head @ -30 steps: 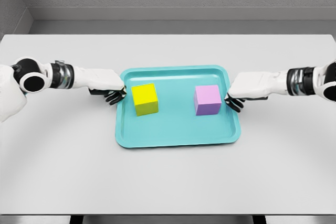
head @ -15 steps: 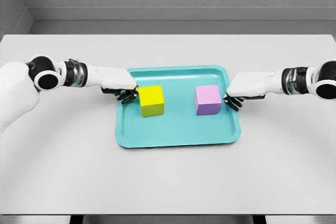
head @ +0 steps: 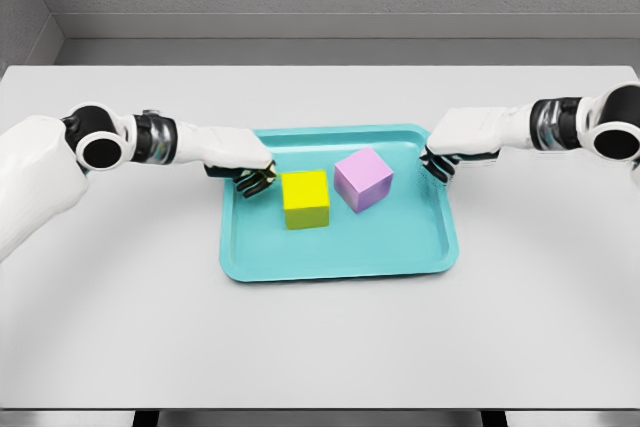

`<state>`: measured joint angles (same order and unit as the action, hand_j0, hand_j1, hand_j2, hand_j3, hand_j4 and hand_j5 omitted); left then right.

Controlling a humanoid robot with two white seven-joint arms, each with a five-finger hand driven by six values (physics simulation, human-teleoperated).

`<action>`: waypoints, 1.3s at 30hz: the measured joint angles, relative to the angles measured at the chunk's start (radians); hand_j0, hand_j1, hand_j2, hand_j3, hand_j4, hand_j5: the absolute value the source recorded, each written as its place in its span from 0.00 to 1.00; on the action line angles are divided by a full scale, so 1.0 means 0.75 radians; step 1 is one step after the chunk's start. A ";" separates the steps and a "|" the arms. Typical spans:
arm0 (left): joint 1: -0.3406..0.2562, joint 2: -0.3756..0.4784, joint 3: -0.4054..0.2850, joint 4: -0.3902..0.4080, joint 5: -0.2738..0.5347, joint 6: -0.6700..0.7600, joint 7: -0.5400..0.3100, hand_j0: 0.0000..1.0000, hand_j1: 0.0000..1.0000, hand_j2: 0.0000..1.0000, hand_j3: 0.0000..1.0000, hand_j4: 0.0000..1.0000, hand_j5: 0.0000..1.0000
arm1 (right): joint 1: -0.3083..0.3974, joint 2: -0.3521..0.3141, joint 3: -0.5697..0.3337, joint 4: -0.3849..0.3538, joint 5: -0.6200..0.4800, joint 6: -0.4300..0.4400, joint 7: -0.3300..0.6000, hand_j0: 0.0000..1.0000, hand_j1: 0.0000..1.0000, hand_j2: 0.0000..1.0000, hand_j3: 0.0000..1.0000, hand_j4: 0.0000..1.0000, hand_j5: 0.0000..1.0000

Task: Push two cubes

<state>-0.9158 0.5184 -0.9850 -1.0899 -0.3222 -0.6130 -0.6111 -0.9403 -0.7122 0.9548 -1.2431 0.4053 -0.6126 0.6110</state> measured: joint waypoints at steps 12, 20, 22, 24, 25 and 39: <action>0.039 0.193 -0.169 -0.392 0.188 0.000 0.000 0.03 0.03 0.03 0.03 0.03 0.03 | -0.072 0.217 0.009 0.261 0.075 -0.001 0.000 0.22 0.22 0.22 0.22 0.22 0.22; 0.037 0.199 -0.188 -0.419 0.191 0.000 0.000 0.03 0.03 0.03 0.03 0.03 0.03 | -0.072 0.254 0.043 0.282 0.092 -0.001 0.000 0.22 0.22 0.22 0.22 0.22 0.22; 0.037 0.199 -0.188 -0.404 0.190 0.000 0.000 0.03 0.03 0.03 0.03 0.03 0.03 | -0.072 0.255 0.054 0.281 0.092 -0.001 0.000 0.22 0.22 0.22 0.22 0.22 0.22; 0.029 0.199 -0.186 -0.347 0.187 0.000 0.000 0.03 0.03 0.03 0.03 0.03 0.03 | -0.072 0.256 0.067 0.279 0.092 -0.001 0.000 0.22 0.22 0.22 0.22 0.22 0.22; 0.029 0.198 -0.186 -0.322 0.217 0.001 -0.006 0.03 0.03 0.03 0.03 0.03 0.03 | -0.072 0.256 0.071 0.278 0.091 -0.001 0.000 0.22 0.22 0.22 0.22 0.22 0.22; 0.016 0.116 -0.185 -0.224 0.177 0.000 -0.001 0.03 0.03 0.03 0.03 0.03 0.03 | -0.063 0.246 0.121 0.172 0.090 0.001 0.000 0.23 0.23 0.23 0.23 0.23 0.23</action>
<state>-0.9035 0.6056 -1.1238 -1.2582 -0.1896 -0.6127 -0.6120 -0.9879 -0.5273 1.0452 -1.1143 0.4729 -0.6119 0.6111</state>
